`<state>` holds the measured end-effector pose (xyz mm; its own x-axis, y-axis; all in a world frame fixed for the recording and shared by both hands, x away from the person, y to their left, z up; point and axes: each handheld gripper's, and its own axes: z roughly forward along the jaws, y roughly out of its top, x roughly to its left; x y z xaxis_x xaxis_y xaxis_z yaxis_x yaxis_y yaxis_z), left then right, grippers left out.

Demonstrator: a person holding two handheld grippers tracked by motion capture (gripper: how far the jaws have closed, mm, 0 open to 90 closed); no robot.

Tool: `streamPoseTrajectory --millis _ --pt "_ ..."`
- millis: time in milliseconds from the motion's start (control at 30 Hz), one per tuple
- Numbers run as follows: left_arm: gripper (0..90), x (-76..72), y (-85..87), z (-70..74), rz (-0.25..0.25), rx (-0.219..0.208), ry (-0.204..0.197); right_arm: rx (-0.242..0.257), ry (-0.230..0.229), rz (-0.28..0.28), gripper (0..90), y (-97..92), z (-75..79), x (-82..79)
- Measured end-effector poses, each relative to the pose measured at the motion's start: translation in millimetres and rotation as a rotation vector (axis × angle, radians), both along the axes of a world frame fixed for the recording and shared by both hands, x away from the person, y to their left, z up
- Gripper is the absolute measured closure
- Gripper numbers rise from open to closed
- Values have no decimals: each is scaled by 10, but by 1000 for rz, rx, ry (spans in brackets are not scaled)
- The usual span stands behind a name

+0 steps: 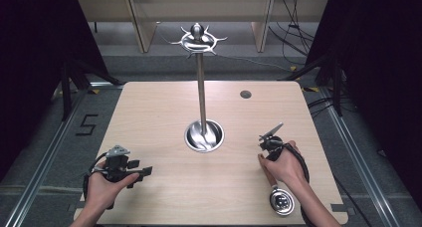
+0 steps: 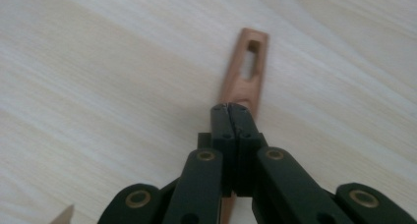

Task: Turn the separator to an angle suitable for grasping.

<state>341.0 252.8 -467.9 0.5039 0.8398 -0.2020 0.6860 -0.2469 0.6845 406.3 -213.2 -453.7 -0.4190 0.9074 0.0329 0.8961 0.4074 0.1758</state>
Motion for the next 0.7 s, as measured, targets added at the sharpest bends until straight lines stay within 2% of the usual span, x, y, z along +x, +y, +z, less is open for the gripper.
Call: streamPoseTrajectory --millis 133,200,267,300,333,500,533,600,633,667,700 --pt "368 -2 3 10 0 5 6 -20 -15 -34 900 -84 -7 12" --pt "367 -1 -6 1 6 -6 2 56 -24 4 900 -115 3 14" --pt "368 3 -16 -6 9 -14 0 75 -29 18 900 -54 49 -11" --pt "368 3 -26 -7 15 -18 7 78 -28 38 900 -23 49 -18" --pt "368 2 -27 -7 15 -18 7 38 -26 30 900 47 48 -31" --pt "368 -1 -4 -2 1 -1 2 46 -20 59 900 128 -75 -15" --pt "368 -1 -4 -2 2 0 0 41 -10 45 900 143 -80 -14" --pt "368 1 -16 -3 6 -10 7 36 -20 50 900 119 -92 -2" --pt "368 0 -25 -7 14 -19 5 17 1 16 900 130 -80 -2" --pt "368 0 -16 -3 3 -8 8 65 -1 32 900 68 -95 19" --pt "368 0 -16 -3 3 -8 8 65 -1 32 900 68 -95 19"
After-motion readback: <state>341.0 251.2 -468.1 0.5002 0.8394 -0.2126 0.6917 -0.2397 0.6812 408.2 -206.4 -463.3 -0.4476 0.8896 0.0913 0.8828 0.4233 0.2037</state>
